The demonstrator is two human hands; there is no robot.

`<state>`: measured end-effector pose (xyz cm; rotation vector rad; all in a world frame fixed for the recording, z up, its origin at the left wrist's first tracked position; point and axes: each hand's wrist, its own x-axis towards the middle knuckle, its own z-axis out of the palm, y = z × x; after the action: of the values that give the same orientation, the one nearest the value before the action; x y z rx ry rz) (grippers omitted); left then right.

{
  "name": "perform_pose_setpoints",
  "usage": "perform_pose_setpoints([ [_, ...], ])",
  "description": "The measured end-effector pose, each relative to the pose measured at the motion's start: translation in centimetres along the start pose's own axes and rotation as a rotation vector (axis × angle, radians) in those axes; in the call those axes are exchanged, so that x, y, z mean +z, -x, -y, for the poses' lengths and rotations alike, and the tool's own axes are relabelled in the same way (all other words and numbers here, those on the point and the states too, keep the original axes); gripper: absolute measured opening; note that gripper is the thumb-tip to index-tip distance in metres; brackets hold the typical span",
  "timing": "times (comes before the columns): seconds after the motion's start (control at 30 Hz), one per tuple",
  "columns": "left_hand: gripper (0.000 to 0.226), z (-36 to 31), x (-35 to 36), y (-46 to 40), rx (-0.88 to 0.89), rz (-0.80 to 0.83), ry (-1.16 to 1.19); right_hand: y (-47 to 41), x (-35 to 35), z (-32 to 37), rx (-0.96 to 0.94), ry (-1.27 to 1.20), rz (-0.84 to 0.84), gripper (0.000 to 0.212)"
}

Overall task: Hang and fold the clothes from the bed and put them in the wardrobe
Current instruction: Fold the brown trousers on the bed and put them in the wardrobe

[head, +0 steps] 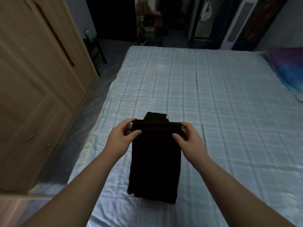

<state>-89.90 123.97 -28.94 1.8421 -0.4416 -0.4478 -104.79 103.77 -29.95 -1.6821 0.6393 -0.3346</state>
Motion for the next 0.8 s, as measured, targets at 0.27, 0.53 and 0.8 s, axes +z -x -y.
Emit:
perform_pose_setpoints([
  [0.27, 0.032, 6.0, 3.8, -14.0, -0.153, 0.066, 0.017, -14.3, 2.6, -7.9, 0.166, 0.074, -0.092, 0.034],
  [0.53, 0.039, 15.1, 8.0, -24.0, -0.295, 0.116, -0.01, -23.9, 4.9, -16.2, 0.341, 0.115, -0.16, 0.033],
  [0.8, 0.028, 23.7, 12.7, -31.2, -0.316, -0.027, -0.196, -31.4, 7.2, -23.6, 0.365, 0.187, -0.153, 0.036],
])
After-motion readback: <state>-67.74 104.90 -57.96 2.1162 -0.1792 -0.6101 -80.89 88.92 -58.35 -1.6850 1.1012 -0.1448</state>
